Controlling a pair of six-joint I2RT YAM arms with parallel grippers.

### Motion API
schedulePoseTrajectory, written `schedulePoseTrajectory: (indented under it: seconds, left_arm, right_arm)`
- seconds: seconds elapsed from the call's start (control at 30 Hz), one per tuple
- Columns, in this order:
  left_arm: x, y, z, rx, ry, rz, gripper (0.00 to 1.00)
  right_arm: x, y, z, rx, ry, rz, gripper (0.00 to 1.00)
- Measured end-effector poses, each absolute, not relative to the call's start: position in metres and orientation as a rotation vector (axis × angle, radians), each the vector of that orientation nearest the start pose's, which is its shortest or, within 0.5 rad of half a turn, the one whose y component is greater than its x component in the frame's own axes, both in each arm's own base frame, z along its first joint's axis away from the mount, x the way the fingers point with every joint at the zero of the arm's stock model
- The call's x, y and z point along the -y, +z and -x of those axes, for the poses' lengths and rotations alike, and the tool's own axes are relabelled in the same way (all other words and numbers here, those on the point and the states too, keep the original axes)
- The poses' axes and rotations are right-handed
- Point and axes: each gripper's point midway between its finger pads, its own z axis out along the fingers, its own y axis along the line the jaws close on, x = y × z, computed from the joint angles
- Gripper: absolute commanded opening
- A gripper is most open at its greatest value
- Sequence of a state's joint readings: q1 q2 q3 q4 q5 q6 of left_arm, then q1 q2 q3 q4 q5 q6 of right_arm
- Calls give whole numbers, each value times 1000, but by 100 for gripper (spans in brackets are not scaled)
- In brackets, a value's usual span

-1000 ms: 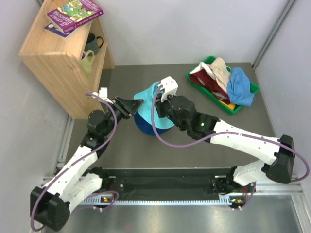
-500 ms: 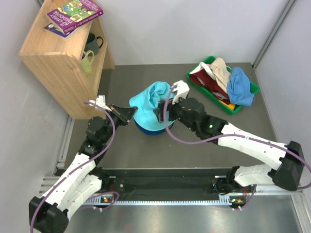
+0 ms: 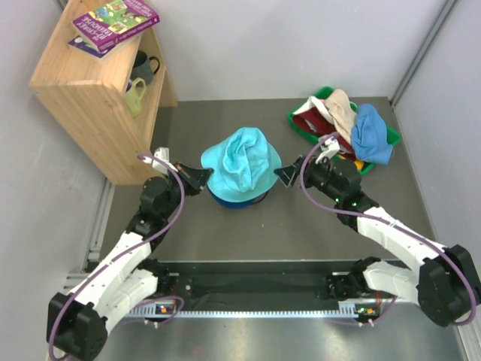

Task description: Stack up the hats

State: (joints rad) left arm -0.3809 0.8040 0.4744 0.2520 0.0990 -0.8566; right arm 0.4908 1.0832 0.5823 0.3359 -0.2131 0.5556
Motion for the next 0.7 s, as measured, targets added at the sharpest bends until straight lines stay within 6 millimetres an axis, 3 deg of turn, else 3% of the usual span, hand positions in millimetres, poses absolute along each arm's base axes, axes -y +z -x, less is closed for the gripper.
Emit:
schedulePoseTrajectory:
  seconds: [0.37,0.6,0.7]
  left_arm:
    - [164,232,-293,-1721,-984,341,0]
    - [161,232,-294,-1718,-974,347,0]
    - [159,232,-295,-1717,-969,350,0]
  right_arm:
    - [-235,215,-309,-1709,1110,161,84]
    - [-244,195,-318,-1732,1157,171,79]
    - [-249,188,-320,-1740,1185,177,69]
